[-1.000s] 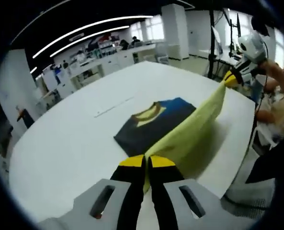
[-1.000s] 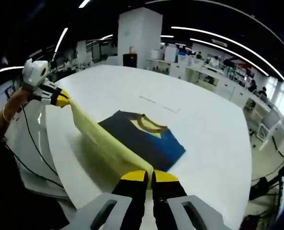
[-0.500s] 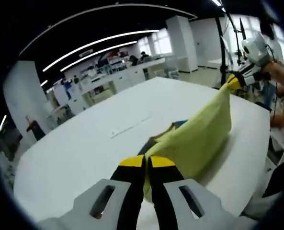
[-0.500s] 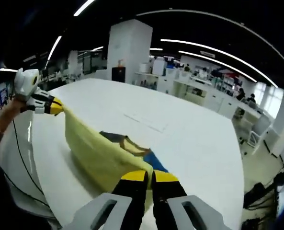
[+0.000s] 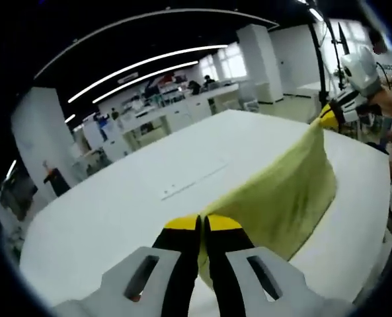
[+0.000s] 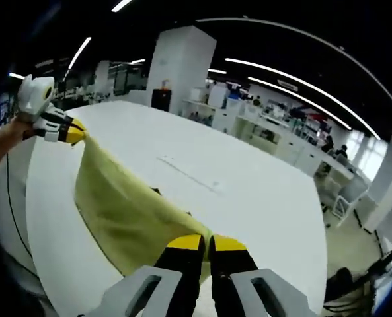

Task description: Fold the garment on the visible template until the final outline fits inside the template.

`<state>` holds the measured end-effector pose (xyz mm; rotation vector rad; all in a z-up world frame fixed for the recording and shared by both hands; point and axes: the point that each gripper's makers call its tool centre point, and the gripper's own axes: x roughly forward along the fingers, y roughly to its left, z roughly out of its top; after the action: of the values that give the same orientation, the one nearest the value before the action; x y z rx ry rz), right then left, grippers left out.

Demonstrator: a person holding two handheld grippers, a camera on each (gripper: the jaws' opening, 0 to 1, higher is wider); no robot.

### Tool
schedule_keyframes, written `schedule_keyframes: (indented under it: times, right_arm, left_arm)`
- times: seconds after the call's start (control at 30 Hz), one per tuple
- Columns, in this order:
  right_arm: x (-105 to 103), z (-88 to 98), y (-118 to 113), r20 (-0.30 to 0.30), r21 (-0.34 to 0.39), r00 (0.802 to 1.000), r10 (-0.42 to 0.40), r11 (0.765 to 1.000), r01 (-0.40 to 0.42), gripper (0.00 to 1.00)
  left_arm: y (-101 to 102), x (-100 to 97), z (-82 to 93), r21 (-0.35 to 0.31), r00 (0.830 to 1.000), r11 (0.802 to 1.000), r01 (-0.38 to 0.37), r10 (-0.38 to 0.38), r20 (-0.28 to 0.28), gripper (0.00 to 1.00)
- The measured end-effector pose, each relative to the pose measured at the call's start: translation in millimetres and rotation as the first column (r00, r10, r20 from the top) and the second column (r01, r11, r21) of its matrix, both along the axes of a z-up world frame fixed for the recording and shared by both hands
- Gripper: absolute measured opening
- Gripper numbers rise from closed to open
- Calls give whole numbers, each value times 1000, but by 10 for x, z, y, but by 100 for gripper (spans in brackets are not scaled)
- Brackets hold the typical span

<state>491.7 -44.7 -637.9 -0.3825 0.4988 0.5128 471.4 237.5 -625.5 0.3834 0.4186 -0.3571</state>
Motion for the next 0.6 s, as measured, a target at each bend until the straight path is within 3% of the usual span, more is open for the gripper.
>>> schedule_keyframes:
  times: [0.1,0.23,0.4,0.43,0.57,0.6]
  right_arm:
    - [80,-54,-3,-15,32,1000,-20,999,21,0]
    - [187,-139,23,-26,33,999,-27,999,28,0]
    - [328,-281,50,-23,31,1000,-20,999,21,0]
    - [340,-346,51,-53,39,998,-34,999,36,0]
    - [415,-480,37,-75,34,996,-55,998,58,0]
    - [445,-511,33,-75,32,995,-59,998,61,0]
  left_arm:
    - [25,78,-72,-9,1000,1000,-4,4,0,0]
    - [46,191,-171,-77,999,996,-37,35,-28,0]
    - [57,325,-316,-24,999,999,-42,41,-34,0]
    - [56,364,-359,-18,999,999,-41,41,-33,0]
    - [57,453,-514,8,999,1000,-21,22,-42,0]
    - [51,461,-567,-12,998,1000,-22,21,-61,0]
